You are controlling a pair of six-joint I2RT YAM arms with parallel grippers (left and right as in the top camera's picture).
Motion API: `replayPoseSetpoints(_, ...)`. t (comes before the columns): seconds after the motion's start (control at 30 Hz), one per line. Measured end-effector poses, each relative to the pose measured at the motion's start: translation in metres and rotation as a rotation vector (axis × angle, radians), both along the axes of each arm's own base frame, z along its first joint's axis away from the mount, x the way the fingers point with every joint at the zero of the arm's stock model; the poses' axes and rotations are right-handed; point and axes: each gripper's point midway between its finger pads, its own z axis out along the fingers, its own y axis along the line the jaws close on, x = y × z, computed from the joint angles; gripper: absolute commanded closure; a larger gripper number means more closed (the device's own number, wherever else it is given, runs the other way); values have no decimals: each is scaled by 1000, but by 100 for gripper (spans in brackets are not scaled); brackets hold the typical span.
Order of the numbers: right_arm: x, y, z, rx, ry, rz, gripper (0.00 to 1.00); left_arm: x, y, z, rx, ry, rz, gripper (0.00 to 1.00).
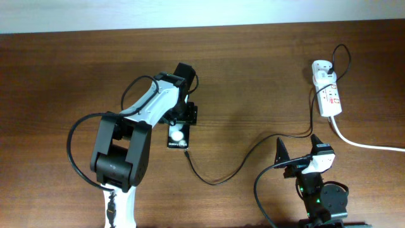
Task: Plug charger to phone and switch on socket
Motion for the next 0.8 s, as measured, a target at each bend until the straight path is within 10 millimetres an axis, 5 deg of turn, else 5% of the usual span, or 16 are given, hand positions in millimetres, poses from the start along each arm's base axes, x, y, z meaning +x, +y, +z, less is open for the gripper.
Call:
replayPoseSetpoints(0.5,0,0,0,0,0,0,1,8,10,14,-371,111,124,22)
replayPoseSetpoints(0.8,0,0,0,4,-2,1,1,8,9,15,-394,111,104,21)
